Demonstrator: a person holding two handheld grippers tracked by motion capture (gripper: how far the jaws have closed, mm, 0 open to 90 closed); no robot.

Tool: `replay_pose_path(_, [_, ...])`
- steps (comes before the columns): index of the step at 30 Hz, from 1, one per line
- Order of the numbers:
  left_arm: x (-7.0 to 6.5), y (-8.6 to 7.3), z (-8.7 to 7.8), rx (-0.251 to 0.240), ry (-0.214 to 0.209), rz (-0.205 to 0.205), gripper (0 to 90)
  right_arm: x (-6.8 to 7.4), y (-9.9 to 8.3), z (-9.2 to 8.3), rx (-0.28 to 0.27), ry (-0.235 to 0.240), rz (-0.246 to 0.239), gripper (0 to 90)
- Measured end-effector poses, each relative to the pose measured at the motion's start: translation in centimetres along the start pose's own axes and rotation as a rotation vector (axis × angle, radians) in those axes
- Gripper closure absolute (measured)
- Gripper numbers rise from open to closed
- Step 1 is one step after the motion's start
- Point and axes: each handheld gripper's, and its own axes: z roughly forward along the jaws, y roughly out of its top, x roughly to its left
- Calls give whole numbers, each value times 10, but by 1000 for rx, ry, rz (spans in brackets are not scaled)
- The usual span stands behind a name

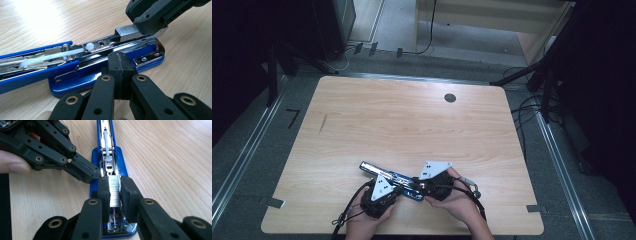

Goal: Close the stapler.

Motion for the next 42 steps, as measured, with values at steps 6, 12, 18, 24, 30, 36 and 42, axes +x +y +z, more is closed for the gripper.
replay_pose_path(6, [0, 0, 0, 0, 0, 0, 900, 0, 0, 0, -3, 0, -10, 797])
replay_pose_path(12, [0, 0, 0, 0, 0, 1, 900, 0, -2, 2, 5, -8, -31, 797])
replay_pose_path(18, [0, 0, 0, 0, -1, 1, 900, 0, -1, 0, -5, -5, -27, 797])
replay_pose_path(24, [0, 0, 0, -1, 0, 1, 900, 0, 0, -3, -16, 2, -23, 797])
replay_pose_path(30, [0, 0, 0, -1, 0, 0, 900, 1, 0, -2, -8, 3, -28, 798])
replay_pose_path(36, [0, 0, 0, 0, 0, 0, 900, 1, -1, 0, 0, 3, -30, 797])
replay_pose_path(42, [0, 0, 0, 0, 0, 0, 900, 0, -1, 1, 4, -1, -35, 797])
